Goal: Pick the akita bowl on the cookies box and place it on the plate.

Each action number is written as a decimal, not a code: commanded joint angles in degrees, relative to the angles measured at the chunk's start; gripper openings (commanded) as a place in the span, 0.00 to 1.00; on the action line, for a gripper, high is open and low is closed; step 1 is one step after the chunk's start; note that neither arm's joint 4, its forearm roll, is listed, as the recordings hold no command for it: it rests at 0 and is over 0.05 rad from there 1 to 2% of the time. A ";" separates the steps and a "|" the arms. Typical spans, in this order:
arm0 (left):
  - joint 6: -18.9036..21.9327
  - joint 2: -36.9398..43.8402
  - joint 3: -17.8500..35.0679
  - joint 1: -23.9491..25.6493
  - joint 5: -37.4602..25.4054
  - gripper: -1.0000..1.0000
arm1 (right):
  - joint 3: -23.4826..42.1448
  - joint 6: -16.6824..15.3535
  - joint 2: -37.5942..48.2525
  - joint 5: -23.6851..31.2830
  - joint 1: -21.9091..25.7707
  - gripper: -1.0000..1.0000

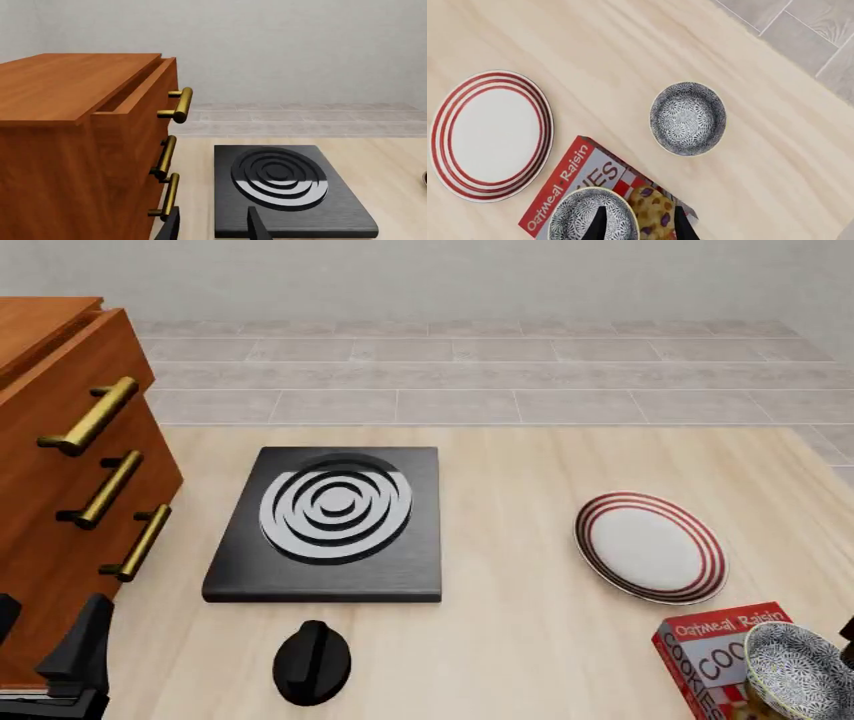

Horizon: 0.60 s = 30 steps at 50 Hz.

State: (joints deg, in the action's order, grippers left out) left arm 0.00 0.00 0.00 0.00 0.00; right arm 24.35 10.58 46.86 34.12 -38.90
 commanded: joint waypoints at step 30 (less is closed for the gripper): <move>0.00 0.00 0.00 0.00 0.00 1.00 | -9.16 3.99 4.36 -8.14 4.46 1.00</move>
State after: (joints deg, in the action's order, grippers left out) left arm 0.00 0.00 0.00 0.00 0.00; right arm 16.38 14.02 50.39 27.27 -35.44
